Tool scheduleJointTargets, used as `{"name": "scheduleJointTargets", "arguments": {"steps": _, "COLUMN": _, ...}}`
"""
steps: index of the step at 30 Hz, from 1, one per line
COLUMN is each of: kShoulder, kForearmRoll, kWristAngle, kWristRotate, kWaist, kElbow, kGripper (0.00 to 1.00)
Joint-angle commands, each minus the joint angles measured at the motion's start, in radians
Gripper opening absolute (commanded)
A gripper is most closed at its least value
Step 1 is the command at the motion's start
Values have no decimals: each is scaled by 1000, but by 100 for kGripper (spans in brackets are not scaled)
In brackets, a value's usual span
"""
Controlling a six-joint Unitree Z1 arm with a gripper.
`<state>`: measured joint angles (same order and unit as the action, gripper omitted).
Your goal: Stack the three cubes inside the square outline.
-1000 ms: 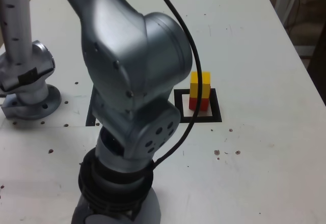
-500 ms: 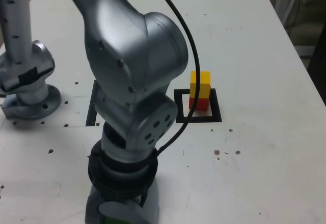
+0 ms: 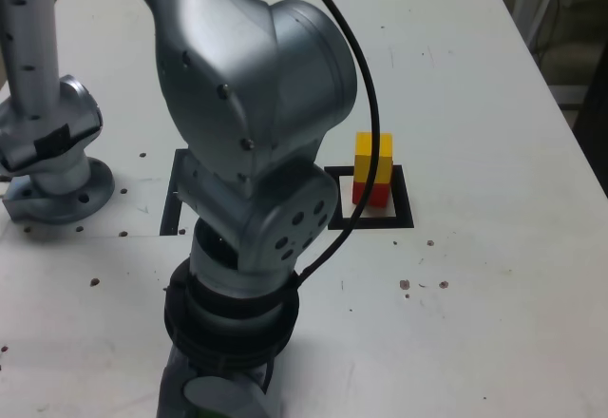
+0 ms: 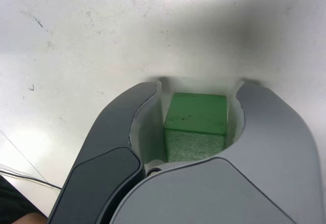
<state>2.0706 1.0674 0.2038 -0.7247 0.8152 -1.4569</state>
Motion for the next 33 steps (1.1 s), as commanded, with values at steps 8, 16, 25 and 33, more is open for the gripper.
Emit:
{"name": "scheduleJointTargets", "arguments": {"steps": 8, "kShoulder": -21, "kForearmRoll": 6, "kWristAngle": -38, "kWristRotate": 16, "kWaist": 0, "kElbow": -11, "kGripper": 8}}
{"name": "scheduleJointTargets", "arguments": {"steps": 16, "kShoulder": -93, "kForearmRoll": 72, "kWristAngle": -95, "kWristRotate": 121, "kWaist": -45, "kElbow": -28, "kGripper": 8}}
{"name": "scheduleJointTargets", "arguments": {"steps": 25, "kShoulder": -128, "kForearmRoll": 301, "kWristAngle": -158, "kWristRotate": 307, "kWaist": -149, "kElbow": -174, "kGripper": 8}}
{"name": "scheduleJointTargets", "arguments": {"steps": 33, "kShoulder": -145, "kForearmRoll": 428, "kWristAngle": -222, "kWristRotate": 436, "kWaist": -256, "kElbow": -317, "kGripper": 8}}
